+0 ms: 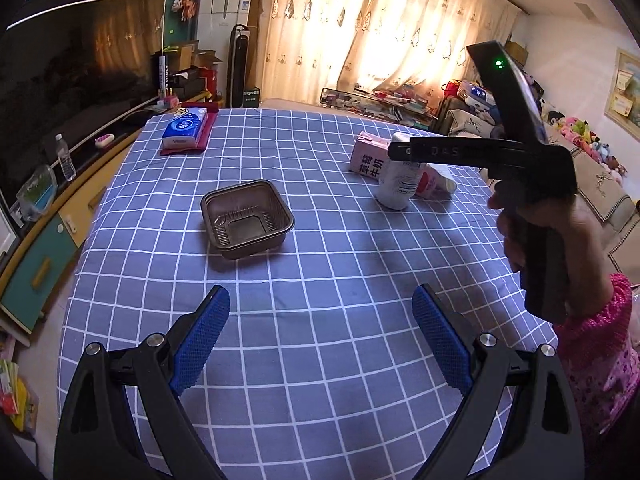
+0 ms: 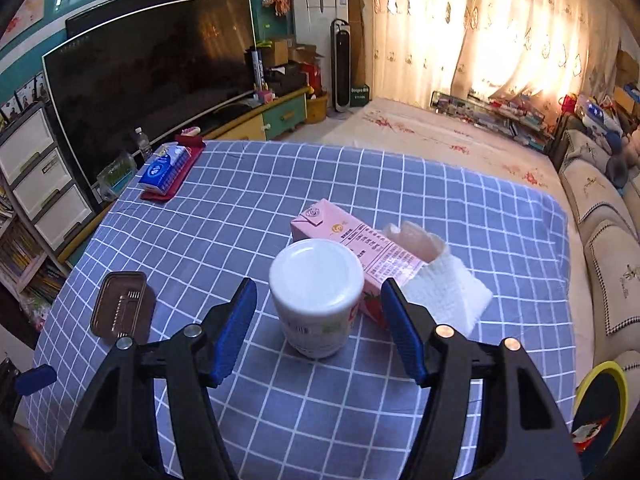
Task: Collect trash
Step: 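Grasp the white yogurt cup with the right gripper, then carry the yogurt cup over the yellow bin and open the right gripper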
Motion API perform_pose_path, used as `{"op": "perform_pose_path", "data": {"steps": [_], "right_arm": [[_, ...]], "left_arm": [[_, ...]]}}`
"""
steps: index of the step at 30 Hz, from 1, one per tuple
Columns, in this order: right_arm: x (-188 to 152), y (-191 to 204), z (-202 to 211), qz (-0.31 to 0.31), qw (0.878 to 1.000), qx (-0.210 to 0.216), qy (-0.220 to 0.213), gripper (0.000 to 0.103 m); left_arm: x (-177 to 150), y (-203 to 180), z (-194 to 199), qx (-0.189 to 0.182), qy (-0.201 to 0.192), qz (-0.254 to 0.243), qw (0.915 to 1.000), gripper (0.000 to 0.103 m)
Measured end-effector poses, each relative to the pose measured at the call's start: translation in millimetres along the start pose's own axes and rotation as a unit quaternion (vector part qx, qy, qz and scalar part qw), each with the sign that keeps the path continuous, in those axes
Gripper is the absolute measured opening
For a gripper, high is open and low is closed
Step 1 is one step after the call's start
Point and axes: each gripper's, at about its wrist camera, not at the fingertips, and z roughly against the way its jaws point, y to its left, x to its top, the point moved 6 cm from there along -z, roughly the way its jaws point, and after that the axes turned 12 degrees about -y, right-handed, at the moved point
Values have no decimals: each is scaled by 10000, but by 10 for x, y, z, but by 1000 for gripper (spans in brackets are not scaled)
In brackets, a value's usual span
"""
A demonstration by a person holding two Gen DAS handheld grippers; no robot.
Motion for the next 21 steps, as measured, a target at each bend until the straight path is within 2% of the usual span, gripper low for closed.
{"op": "perform_pose_path", "data": {"steps": [7,11,18,21], "right_arm": [[-48,35,-133,-4,9999,14,138,46],[-43,51,-94,-46,9999,84,124,45],[91,89,389,-149,9987,401,-262,45],[96,-7,632,-243,9981,380,-426,45]], "left_arm": [[-33,59,-67,23,122,72,9999,91],[-34,51,-59,52,128,62,9999,91],[-14,30,-53,128,121,7,9998,91],[13,-25,-52,135,109,-50,9998,91]]}}
